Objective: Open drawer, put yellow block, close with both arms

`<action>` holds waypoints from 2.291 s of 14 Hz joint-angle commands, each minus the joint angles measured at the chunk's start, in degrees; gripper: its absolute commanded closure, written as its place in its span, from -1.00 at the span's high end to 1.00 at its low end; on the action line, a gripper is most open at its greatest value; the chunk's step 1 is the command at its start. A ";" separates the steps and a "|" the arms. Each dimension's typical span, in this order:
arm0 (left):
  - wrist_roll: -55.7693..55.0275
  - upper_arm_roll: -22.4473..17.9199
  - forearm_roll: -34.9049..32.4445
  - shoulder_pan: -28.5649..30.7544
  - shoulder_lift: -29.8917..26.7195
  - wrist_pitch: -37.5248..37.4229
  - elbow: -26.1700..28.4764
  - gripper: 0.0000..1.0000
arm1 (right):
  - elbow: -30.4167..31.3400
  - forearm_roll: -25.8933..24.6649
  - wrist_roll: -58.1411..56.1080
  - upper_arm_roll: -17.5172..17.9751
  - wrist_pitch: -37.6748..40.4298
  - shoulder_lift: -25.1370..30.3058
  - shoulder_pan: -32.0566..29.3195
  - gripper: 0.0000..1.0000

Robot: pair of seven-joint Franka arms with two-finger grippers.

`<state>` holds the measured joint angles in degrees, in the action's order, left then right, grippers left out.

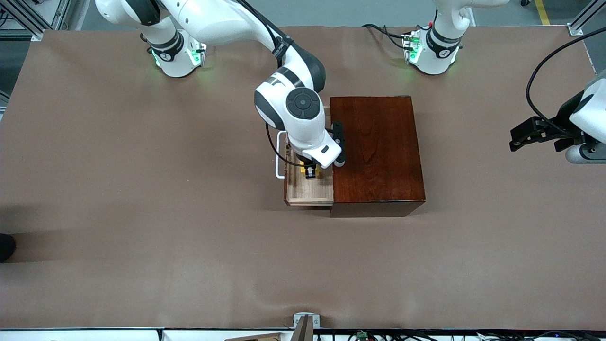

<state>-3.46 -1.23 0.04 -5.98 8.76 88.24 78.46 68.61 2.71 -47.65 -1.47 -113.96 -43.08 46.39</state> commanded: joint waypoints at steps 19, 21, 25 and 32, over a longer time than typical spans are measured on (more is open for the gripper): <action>2.13 -0.44 1.20 0.27 -3.66 2.38 5.47 1.00 | 1.26 0.72 9.66 -1.34 4.00 6.78 -2.18 1.00; 5.20 -0.35 0.76 0.27 -3.84 1.07 5.47 1.00 | 3.19 0.28 12.56 -1.43 4.18 9.41 -3.49 1.00; 6.01 -0.35 0.76 0.27 -3.84 0.97 5.56 1.00 | 5.92 -0.16 17.75 -1.60 5.05 13.28 -7.53 1.00; 5.04 -0.35 0.67 -0.08 -3.49 0.71 5.21 1.00 | 13.47 -0.07 18.73 -11.87 5.76 20.49 -8.60 1.00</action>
<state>1.18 -1.36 0.04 -5.81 6.52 89.31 82.65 77.31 2.89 -30.32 -11.08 -107.99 -26.71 37.68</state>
